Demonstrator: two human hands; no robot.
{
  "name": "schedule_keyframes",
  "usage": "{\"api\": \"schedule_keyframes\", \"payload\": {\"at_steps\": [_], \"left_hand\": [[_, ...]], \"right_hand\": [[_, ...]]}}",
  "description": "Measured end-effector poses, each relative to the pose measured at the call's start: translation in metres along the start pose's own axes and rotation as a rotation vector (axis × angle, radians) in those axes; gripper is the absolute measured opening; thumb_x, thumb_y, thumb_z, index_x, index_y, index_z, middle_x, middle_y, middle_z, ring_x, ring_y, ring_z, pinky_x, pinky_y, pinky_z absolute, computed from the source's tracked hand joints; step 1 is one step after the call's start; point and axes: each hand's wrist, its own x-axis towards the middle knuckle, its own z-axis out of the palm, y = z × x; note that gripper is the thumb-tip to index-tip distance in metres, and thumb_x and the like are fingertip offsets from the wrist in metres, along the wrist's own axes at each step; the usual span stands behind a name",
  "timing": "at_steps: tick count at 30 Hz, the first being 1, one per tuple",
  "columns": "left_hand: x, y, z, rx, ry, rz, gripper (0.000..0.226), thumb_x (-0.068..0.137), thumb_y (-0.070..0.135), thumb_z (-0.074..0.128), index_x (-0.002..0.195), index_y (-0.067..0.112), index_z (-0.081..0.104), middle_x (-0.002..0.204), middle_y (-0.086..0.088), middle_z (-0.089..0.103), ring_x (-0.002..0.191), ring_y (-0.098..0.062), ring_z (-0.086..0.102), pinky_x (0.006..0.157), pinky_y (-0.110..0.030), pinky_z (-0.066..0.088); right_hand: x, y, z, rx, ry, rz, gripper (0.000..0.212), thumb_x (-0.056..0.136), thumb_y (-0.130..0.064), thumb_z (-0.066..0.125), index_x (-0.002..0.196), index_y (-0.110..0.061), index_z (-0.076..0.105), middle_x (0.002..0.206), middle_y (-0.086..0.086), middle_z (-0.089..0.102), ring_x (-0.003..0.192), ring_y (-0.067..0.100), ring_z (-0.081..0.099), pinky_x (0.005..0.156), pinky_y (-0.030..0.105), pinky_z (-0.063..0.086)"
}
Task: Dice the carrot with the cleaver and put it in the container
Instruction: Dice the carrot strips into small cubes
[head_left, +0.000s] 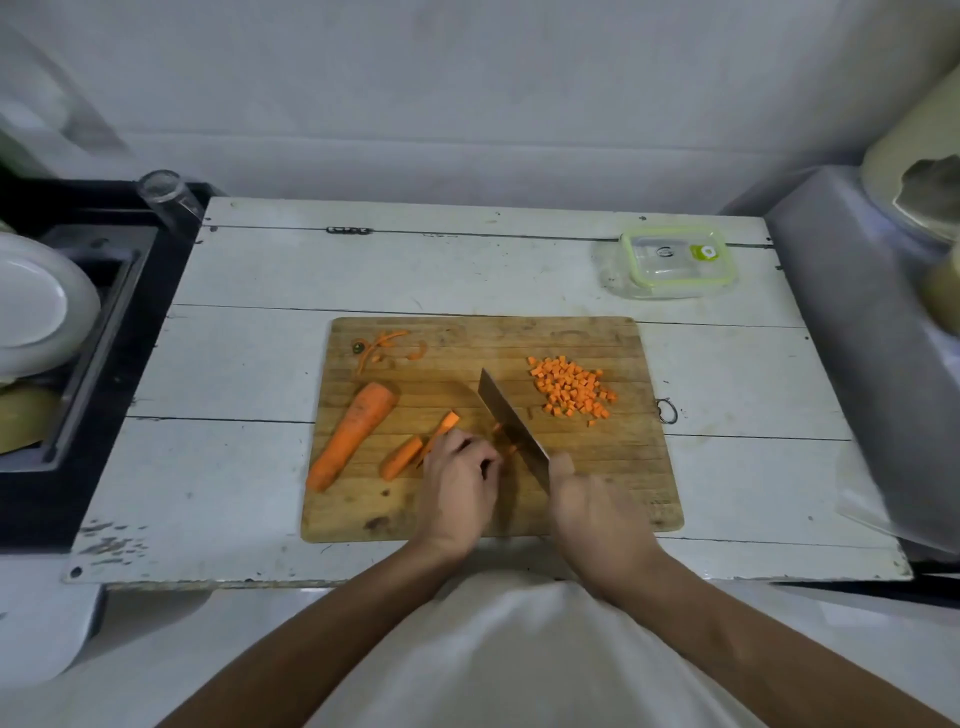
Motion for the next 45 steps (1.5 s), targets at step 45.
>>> {"api": "schedule_keyframes", "payload": {"at_steps": [45], "left_hand": [[-0.026, -0.013, -0.017, 0.297, -0.111, 0.355, 0.040, 0.101, 0.030, 0.044, 0.127, 0.010, 0.068, 0.122, 0.000, 0.057, 0.110, -0.018, 0.052, 0.091, -0.037, 0.051]], "right_hand": [[-0.006, 0.010, 0.005, 0.001, 0.025, 0.001, 0.011, 0.098, -0.010, 0.045, 0.104, -0.018, 0.041, 0.083, 0.008, 0.068, 0.070, 0.034, 0.064, 0.055, 0.035, 0.037]]}}
